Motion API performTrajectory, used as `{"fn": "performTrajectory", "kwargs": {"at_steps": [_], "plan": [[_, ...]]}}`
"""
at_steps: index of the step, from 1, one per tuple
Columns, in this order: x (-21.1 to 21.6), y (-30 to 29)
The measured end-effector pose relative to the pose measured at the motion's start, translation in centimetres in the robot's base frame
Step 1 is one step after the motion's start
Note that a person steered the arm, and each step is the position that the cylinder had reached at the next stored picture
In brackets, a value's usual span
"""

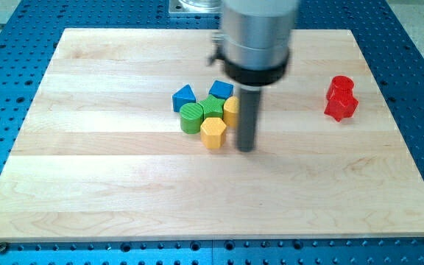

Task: Push the red blocks to the bottom right side of the board

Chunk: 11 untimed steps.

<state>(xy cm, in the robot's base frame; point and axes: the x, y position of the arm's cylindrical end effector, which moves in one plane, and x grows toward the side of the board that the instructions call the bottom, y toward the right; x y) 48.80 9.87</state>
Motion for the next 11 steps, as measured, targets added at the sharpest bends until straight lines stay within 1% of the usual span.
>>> {"fn": "performTrajectory", "kwargs": {"at_steps": [1, 2, 3, 5, 6, 7, 8, 9, 10, 11], "plan": [[-3.4, 13.2], [-9.1, 22.9], [-13.1, 20.9], [-14.9, 18.7], [-13.2, 14.3], [-13.5, 11.8], [-6.3, 11.0], [-4.1, 12.9], [0.8, 13.8], [-1.8, 13.9]]}}
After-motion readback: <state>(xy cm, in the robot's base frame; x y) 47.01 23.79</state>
